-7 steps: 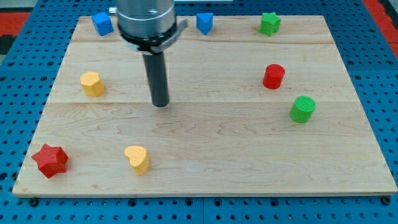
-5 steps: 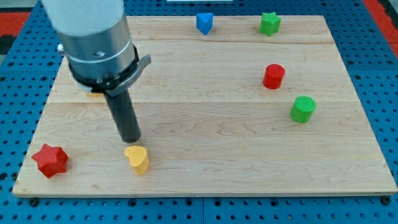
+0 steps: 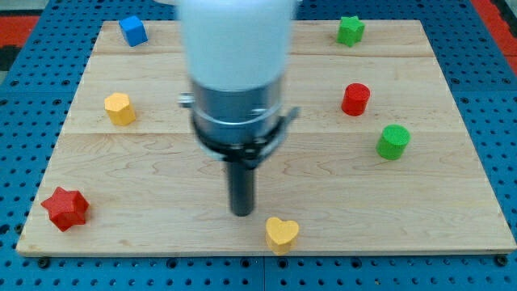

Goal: Move the yellow heart below the green circle

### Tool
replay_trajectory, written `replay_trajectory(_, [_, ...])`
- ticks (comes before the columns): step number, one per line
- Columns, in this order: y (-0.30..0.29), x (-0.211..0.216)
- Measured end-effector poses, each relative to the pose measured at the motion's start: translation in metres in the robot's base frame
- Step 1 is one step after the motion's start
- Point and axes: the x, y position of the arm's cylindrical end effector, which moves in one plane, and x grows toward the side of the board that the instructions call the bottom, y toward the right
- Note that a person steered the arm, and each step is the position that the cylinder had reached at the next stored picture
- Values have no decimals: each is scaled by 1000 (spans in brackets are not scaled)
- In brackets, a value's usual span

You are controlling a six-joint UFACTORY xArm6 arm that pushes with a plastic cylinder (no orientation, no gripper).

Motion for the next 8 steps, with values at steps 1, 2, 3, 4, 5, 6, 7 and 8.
replay_trajectory(1, [-7,47])
replay_trajectory(2, [24,48])
replay_trajectory(3, [101,48])
replay_trajectory(4, [144,33])
replay_trajectory(5, [145,35])
replay_trajectory(6, [93,33])
replay_trajectory(7, [71,-1])
replay_trajectory(8, [122,-7])
